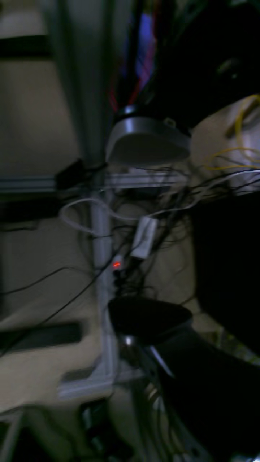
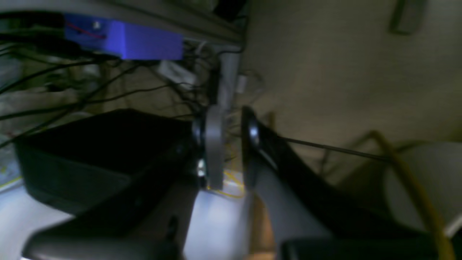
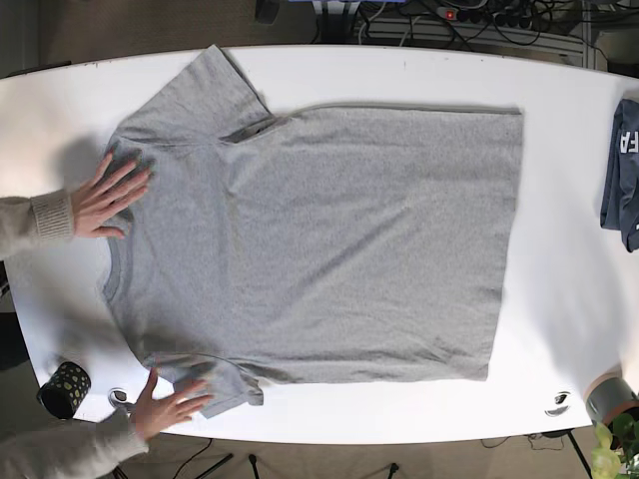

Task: Fold the T-shirt properly

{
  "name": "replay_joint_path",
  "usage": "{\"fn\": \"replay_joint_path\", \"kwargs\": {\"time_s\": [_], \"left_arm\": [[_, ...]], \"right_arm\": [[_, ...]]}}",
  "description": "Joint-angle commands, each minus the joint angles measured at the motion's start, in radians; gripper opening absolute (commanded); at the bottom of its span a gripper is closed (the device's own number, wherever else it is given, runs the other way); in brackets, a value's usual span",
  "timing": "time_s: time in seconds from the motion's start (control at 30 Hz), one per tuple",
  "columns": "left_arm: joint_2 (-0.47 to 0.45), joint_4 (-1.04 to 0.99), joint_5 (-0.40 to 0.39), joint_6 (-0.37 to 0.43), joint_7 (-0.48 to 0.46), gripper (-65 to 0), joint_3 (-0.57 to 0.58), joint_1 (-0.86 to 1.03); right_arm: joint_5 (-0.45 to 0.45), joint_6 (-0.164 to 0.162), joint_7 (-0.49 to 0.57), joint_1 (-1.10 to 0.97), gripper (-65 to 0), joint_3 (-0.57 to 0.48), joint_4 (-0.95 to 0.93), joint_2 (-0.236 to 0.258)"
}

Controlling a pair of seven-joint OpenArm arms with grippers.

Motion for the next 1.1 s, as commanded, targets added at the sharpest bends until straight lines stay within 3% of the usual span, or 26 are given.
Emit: {"fn": "replay_joint_path", "kwargs": {"time_s": [0.0, 0.37, 0.63, 0.73, 0.9, 1.07], "left_arm": [[0.001, 0.084, -0.001, 0.001, -0.020, -13.1, -0.001, 0.038], [0.011, 0.228, -0.004, 0.003, -0.023, -13.1, 0.000, 0.012], [0.083, 0.232, -0.005, 0.001, -0.025, -13.1, 0.005, -0.098], [0.079, 0.231, -0.050, 0.001, -0.023, -13.1, 0.006, -0.129], [0.028, 0.226, -0.183, 0.001, -0.020, -13.1, -0.006, -0.163], [-0.055, 0.223, -0.326, 0.001, -0.019, -13.1, -0.006, -0.190]], "right_arm": [[0.008, 0.006, 0.013, -0.040, -57.9, 0.021, 0.070, 0.005], [0.008, 0.007, 0.013, -0.008, -57.9, 0.079, 0.225, -0.067], [0.008, 0.007, 0.013, 0.107, -57.7, 0.079, 0.253, -0.113], [0.017, 0.007, 0.013, 0.144, -57.2, 0.078, 0.257, -0.114], [0.171, 0.007, -0.037, 0.191, -56.4, 0.088, 0.256, -0.088], [0.359, 0.009, -0.161, 0.254, -44.7, 0.160, 0.256, -0.070]]}}
